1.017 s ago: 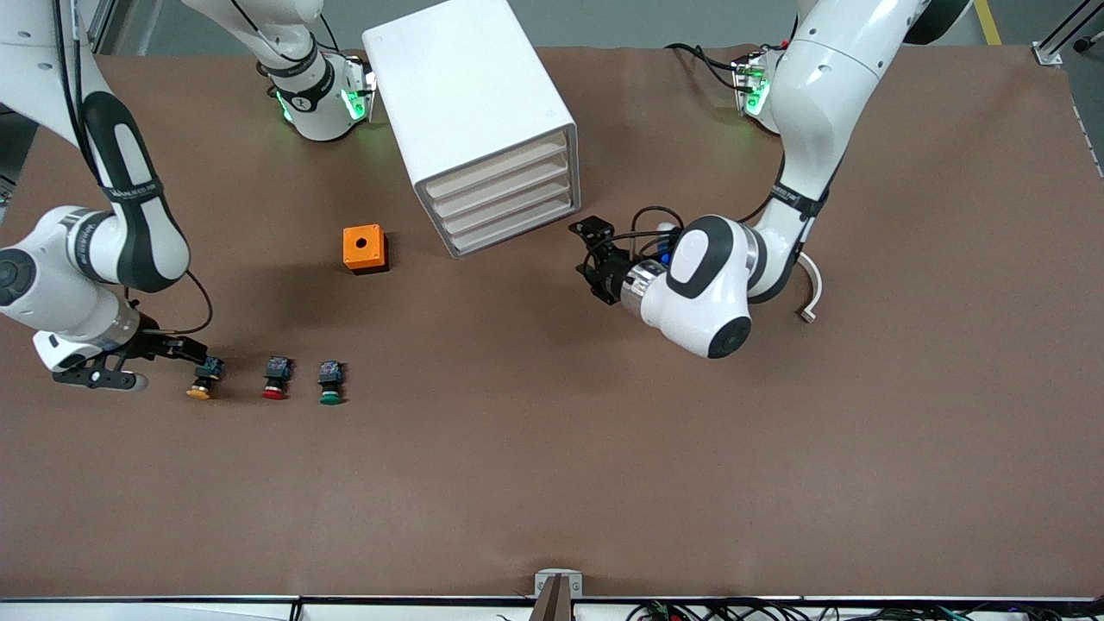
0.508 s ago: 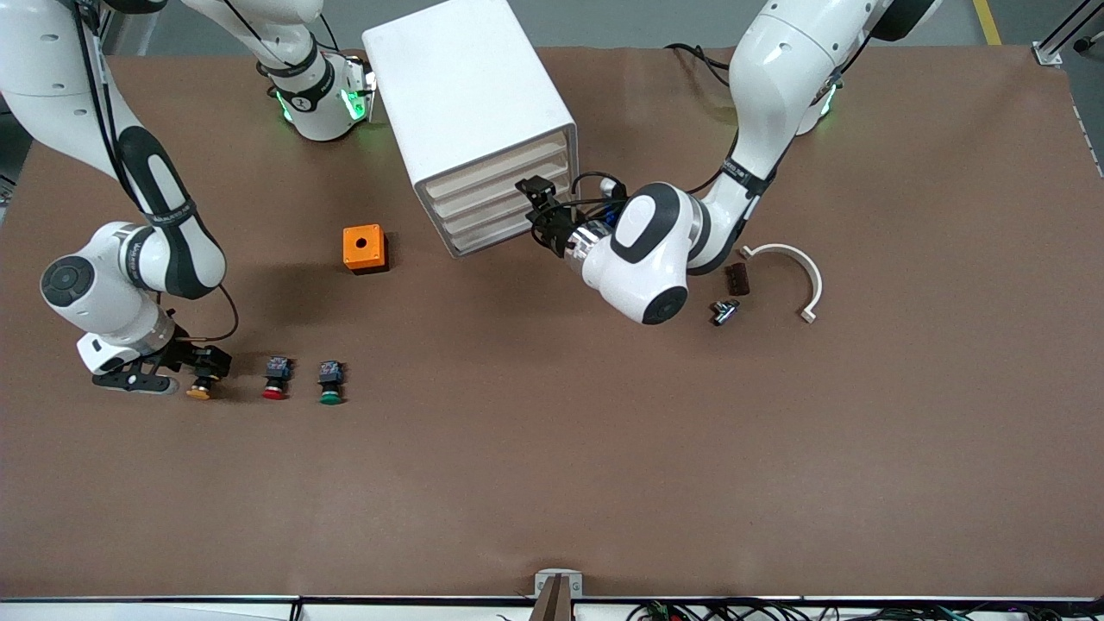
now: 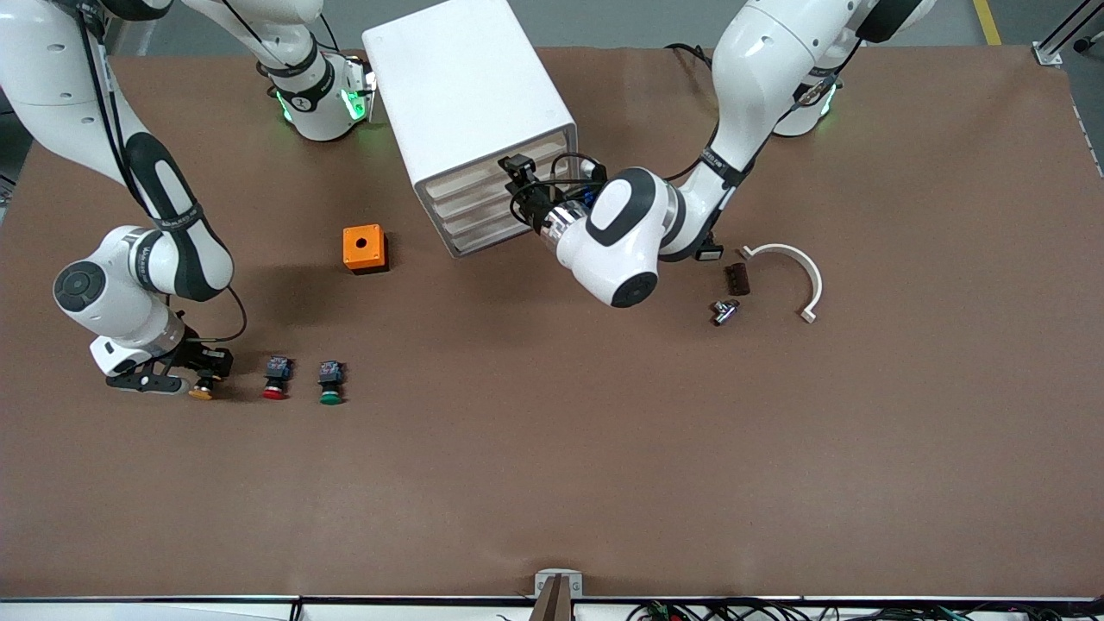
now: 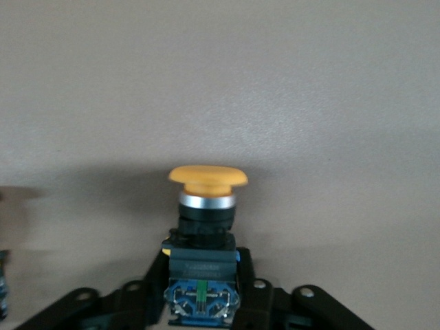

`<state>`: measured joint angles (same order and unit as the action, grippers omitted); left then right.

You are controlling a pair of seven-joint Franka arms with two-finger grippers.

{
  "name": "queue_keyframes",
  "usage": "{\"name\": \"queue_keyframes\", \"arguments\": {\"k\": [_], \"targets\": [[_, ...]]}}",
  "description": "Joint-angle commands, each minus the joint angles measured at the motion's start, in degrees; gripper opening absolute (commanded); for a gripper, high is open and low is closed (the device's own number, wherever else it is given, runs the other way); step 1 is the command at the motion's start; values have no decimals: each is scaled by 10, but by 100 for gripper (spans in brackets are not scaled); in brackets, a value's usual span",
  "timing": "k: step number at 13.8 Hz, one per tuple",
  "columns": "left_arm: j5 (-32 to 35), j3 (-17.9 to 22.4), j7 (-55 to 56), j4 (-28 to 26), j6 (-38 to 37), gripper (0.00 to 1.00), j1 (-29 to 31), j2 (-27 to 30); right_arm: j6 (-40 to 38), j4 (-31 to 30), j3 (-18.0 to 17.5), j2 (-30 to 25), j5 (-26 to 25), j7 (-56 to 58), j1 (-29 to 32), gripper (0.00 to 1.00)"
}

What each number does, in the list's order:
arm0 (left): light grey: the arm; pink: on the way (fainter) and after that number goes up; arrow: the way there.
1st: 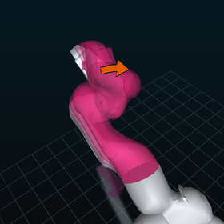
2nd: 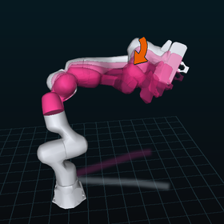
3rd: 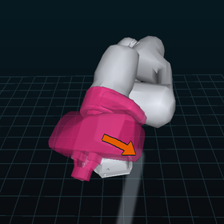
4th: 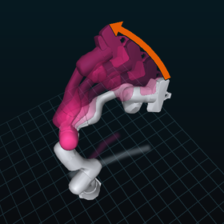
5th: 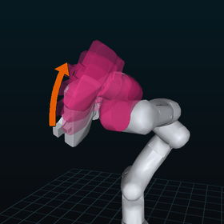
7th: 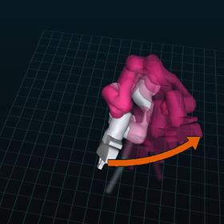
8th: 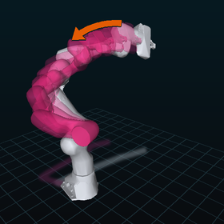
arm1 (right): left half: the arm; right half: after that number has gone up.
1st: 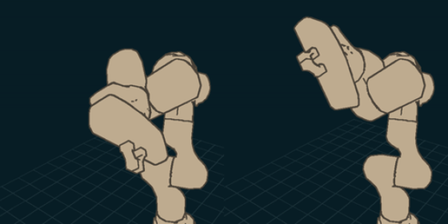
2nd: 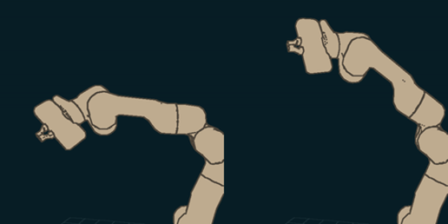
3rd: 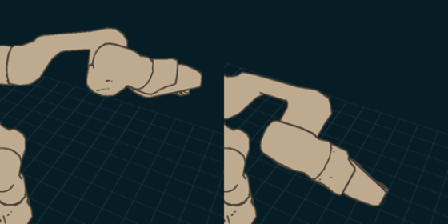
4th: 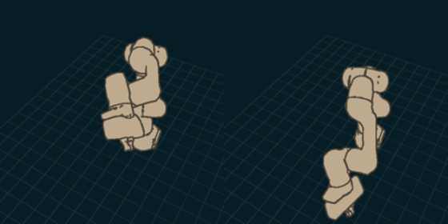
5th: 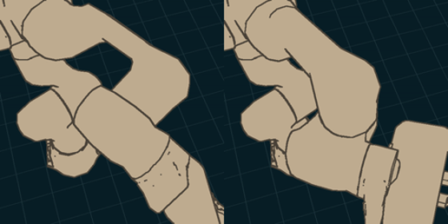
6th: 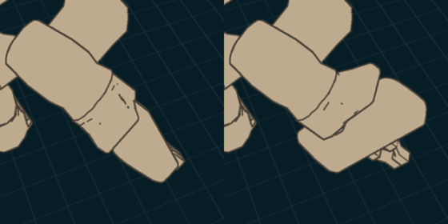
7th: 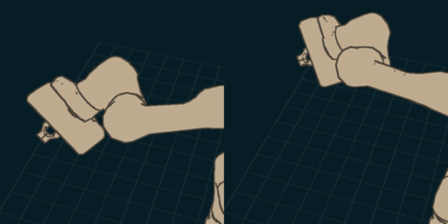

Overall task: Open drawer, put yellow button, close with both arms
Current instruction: 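Lift the yellow button with the right gripper while the left gripper withdraws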

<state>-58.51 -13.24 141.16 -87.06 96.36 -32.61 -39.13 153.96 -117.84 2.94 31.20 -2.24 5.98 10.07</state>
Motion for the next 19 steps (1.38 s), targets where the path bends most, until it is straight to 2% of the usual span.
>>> {"name": "queue_keyframes", "arguments": {"k": [1,2,3,4,5,7,11,15,18,19], "targets": [[-12,1,5,9,-7,51,-4,-11,-67,2,-10,-34,20,-3,2,0],[-12,1,5,9,-7,49,-10,-15,-114,15,-18,-53,50,-6,0,0],[-12,1,5,10,-6,36,-12,-16,-169,35,-22,-69,77,-13,-2,0],[-12,1,2,11,-7,8,-12,-17,-243,63,-22,-89,90,-35,-13,0],[-12,1,2,13,-7,0,-12,-17,-307,89,-22,-109,90,-73,-27,0],[-12,1,-1,15,-7,0,-12,-17,-405,139,-22,-142,91,-157,-58,0],[-6,12,-4,30,-6,0,6,-18,-479,178,-22,-185,95,-346,-140,0],[-7,21,-36,81,-4,0,58,-52,-488,213,-22,-186,110,-522,-227,0],[-11,21,-76,87,1,0,86,-53,-483,233,-22,-181,117,-633,-281,0],[-11,21,-80,90,1,4,91,-53,-478,234,-22,-181,118,-666,-297,0]]}}
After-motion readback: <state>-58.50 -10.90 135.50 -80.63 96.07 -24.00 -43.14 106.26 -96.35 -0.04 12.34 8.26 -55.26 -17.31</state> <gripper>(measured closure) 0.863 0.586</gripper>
